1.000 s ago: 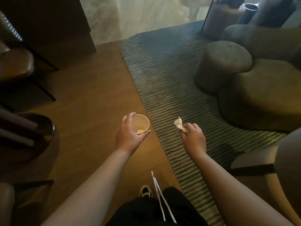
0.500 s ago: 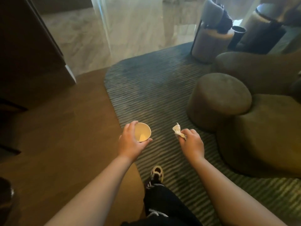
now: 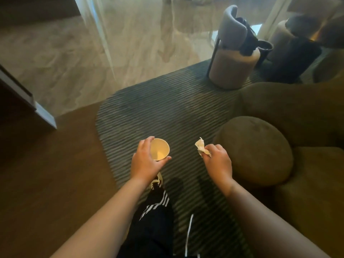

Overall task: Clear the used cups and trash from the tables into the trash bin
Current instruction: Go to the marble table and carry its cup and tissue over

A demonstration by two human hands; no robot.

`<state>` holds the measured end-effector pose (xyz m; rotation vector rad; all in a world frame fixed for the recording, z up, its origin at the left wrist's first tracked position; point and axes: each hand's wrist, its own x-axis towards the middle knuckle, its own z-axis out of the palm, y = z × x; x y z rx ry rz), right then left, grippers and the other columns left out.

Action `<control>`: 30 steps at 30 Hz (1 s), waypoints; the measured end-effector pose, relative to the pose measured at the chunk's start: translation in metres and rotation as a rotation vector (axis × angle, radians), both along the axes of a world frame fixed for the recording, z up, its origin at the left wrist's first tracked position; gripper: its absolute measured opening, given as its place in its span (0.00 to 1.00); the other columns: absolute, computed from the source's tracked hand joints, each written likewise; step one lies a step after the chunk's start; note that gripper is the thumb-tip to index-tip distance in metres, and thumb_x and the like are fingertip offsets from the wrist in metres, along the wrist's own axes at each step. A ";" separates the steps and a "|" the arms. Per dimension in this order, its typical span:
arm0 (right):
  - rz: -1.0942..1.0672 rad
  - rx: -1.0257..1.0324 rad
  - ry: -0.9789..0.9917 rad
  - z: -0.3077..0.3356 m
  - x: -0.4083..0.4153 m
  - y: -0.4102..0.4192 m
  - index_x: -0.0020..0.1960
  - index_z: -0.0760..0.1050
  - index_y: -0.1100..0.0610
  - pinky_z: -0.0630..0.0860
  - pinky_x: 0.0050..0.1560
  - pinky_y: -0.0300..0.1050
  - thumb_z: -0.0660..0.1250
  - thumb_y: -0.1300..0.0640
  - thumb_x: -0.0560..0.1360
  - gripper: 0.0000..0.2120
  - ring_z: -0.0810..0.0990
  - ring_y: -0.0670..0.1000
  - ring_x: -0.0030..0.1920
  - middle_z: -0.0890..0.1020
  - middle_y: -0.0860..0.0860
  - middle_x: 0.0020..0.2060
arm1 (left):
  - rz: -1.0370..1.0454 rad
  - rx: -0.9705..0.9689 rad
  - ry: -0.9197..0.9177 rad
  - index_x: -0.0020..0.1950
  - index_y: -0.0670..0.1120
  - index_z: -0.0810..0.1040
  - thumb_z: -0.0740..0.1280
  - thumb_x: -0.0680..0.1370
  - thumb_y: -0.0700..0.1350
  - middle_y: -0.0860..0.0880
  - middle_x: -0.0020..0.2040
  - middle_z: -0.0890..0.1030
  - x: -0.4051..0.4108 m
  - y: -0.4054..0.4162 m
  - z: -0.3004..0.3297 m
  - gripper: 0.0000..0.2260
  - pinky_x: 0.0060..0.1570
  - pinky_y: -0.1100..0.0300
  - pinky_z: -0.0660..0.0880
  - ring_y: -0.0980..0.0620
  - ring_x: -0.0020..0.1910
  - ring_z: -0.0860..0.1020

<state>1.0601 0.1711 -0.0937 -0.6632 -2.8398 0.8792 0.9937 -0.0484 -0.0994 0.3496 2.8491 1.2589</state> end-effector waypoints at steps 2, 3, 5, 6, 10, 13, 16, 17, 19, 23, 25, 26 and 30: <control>-0.004 -0.003 0.015 -0.009 -0.061 0.018 0.55 0.78 0.56 0.76 0.48 0.47 0.65 0.53 0.76 0.10 0.76 0.50 0.47 0.78 0.51 0.47 | -0.006 -0.006 0.007 0.68 0.49 0.67 0.75 0.65 0.59 0.50 0.63 0.71 -0.066 0.017 -0.011 0.36 0.57 0.45 0.72 0.49 0.57 0.72; -0.008 -0.001 0.020 -0.014 -0.093 0.027 0.55 0.78 0.56 0.76 0.47 0.46 0.66 0.53 0.76 0.10 0.76 0.50 0.47 0.78 0.51 0.47 | -0.004 -0.001 0.013 0.67 0.49 0.67 0.76 0.65 0.59 0.49 0.63 0.71 -0.101 0.025 -0.016 0.36 0.57 0.45 0.72 0.49 0.57 0.72; -0.028 -0.002 0.018 -0.021 -0.162 0.043 0.54 0.78 0.56 0.73 0.45 0.44 0.65 0.54 0.77 0.09 0.75 0.50 0.47 0.77 0.51 0.47 | -0.007 0.012 0.026 0.67 0.49 0.67 0.76 0.64 0.59 0.49 0.62 0.71 -0.173 0.040 -0.023 0.36 0.57 0.45 0.72 0.49 0.56 0.72; -0.046 -0.008 0.009 -0.023 -0.197 0.051 0.54 0.78 0.56 0.72 0.44 0.44 0.65 0.54 0.77 0.09 0.75 0.51 0.47 0.77 0.51 0.47 | -0.016 0.010 0.024 0.67 0.49 0.67 0.76 0.64 0.59 0.50 0.62 0.71 -0.208 0.048 -0.025 0.36 0.56 0.45 0.72 0.49 0.56 0.72; -0.092 0.005 -0.007 -0.014 -0.327 0.083 0.54 0.78 0.57 0.71 0.43 0.44 0.65 0.54 0.77 0.10 0.75 0.52 0.46 0.77 0.53 0.47 | -0.067 -0.007 -0.002 0.67 0.50 0.67 0.76 0.64 0.60 0.50 0.62 0.71 -0.342 0.079 -0.017 0.36 0.56 0.44 0.73 0.49 0.57 0.73; -0.129 -0.003 0.018 -0.001 -0.409 0.106 0.55 0.78 0.57 0.73 0.44 0.44 0.65 0.53 0.77 0.11 0.75 0.51 0.44 0.77 0.53 0.46 | -0.078 0.000 0.002 0.67 0.49 0.68 0.76 0.64 0.59 0.50 0.61 0.72 -0.428 0.104 -0.007 0.37 0.55 0.44 0.73 0.49 0.57 0.73; -0.163 -0.010 0.015 0.004 -0.481 0.128 0.55 0.78 0.56 0.72 0.43 0.44 0.65 0.52 0.76 0.11 0.75 0.51 0.44 0.77 0.52 0.46 | -0.077 0.009 -0.017 0.67 0.49 0.68 0.76 0.63 0.60 0.50 0.61 0.72 -0.501 0.128 -0.004 0.37 0.55 0.45 0.73 0.49 0.57 0.73; -0.171 -0.009 0.011 0.004 -0.505 0.136 0.55 0.78 0.56 0.72 0.44 0.45 0.65 0.52 0.76 0.11 0.75 0.51 0.45 0.77 0.52 0.47 | -0.078 0.010 -0.025 0.67 0.49 0.68 0.76 0.63 0.60 0.50 0.61 0.72 -0.525 0.138 -0.004 0.37 0.56 0.45 0.72 0.49 0.57 0.73; -0.179 -0.007 -0.001 0.001 -0.553 0.156 0.55 0.78 0.56 0.75 0.47 0.48 0.65 0.51 0.76 0.11 0.76 0.52 0.46 0.77 0.53 0.47 | -0.077 0.015 -0.040 0.67 0.49 0.68 0.76 0.63 0.60 0.50 0.62 0.72 -0.574 0.159 -0.008 0.37 0.56 0.45 0.72 0.49 0.56 0.73; -0.197 -0.015 0.018 -0.020 -0.658 0.208 0.55 0.78 0.57 0.74 0.48 0.48 0.65 0.50 0.76 0.13 0.76 0.53 0.48 0.78 0.53 0.48 | -0.093 0.009 -0.033 0.67 0.50 0.68 0.75 0.63 0.62 0.50 0.62 0.72 -0.682 0.210 -0.022 0.37 0.55 0.44 0.73 0.49 0.56 0.74; -0.198 -0.011 0.033 -0.031 -0.719 0.242 0.54 0.78 0.57 0.71 0.46 0.45 0.66 0.50 0.76 0.12 0.76 0.53 0.47 0.78 0.53 0.47 | -0.091 0.011 -0.026 0.67 0.50 0.68 0.75 0.63 0.62 0.50 0.62 0.72 -0.744 0.243 -0.028 0.37 0.55 0.45 0.73 0.48 0.56 0.74; -0.198 -0.010 0.038 -0.035 -0.750 0.261 0.54 0.79 0.56 0.70 0.45 0.44 0.66 0.50 0.76 0.12 0.76 0.53 0.47 0.78 0.53 0.47 | -0.092 0.012 -0.027 0.67 0.50 0.68 0.75 0.63 0.61 0.50 0.62 0.72 -0.776 0.261 -0.030 0.37 0.55 0.45 0.73 0.48 0.55 0.74; -0.182 -0.043 0.027 -0.030 -0.881 0.345 0.52 0.78 0.55 0.70 0.44 0.43 0.65 0.49 0.76 0.10 0.75 0.51 0.44 0.76 0.49 0.44 | -0.102 0.001 -0.025 0.66 0.51 0.68 0.77 0.62 0.60 0.50 0.61 0.74 -0.906 0.335 -0.023 0.36 0.55 0.47 0.73 0.47 0.55 0.75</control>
